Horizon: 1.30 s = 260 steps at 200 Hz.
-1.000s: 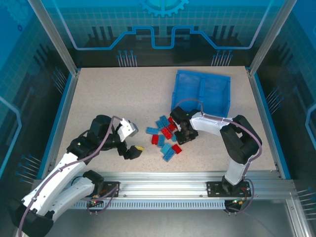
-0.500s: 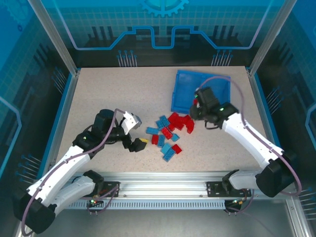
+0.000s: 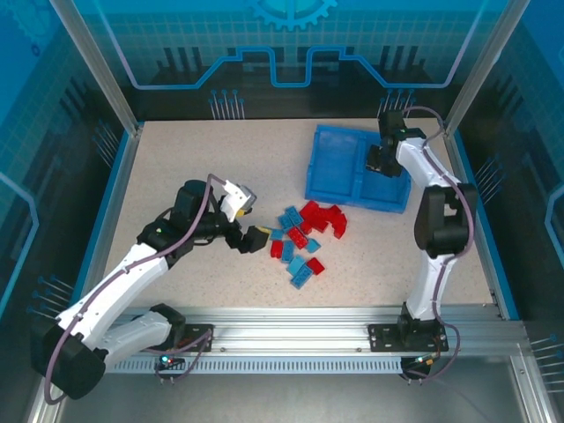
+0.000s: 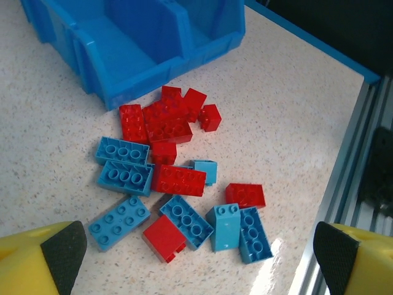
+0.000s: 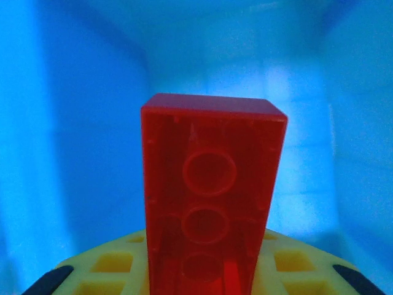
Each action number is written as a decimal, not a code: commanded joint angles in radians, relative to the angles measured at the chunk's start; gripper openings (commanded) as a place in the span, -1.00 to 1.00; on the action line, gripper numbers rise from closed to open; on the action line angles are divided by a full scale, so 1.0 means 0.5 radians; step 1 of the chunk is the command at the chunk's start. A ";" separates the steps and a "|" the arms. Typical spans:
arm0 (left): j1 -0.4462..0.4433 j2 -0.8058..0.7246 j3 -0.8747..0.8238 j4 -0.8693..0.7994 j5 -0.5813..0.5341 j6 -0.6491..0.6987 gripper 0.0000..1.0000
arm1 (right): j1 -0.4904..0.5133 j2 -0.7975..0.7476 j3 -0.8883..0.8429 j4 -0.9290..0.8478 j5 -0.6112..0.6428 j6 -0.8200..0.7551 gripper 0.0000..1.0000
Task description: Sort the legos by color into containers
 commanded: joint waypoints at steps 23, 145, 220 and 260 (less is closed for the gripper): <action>-0.003 0.080 0.091 0.014 -0.159 -0.466 0.97 | -0.066 0.196 0.131 -0.207 -0.102 0.035 -0.28; -0.001 0.605 0.543 -0.447 -0.952 -1.741 0.96 | -0.063 -0.405 -0.011 -0.341 -0.101 0.025 -0.05; -0.001 1.120 0.492 -0.521 -0.502 -3.187 0.66 | 0.537 -1.270 -0.426 -0.398 -0.154 0.402 0.41; -0.008 1.402 0.646 -0.649 -0.461 -3.288 0.59 | 0.698 -1.273 -0.482 -0.510 -0.416 0.075 0.84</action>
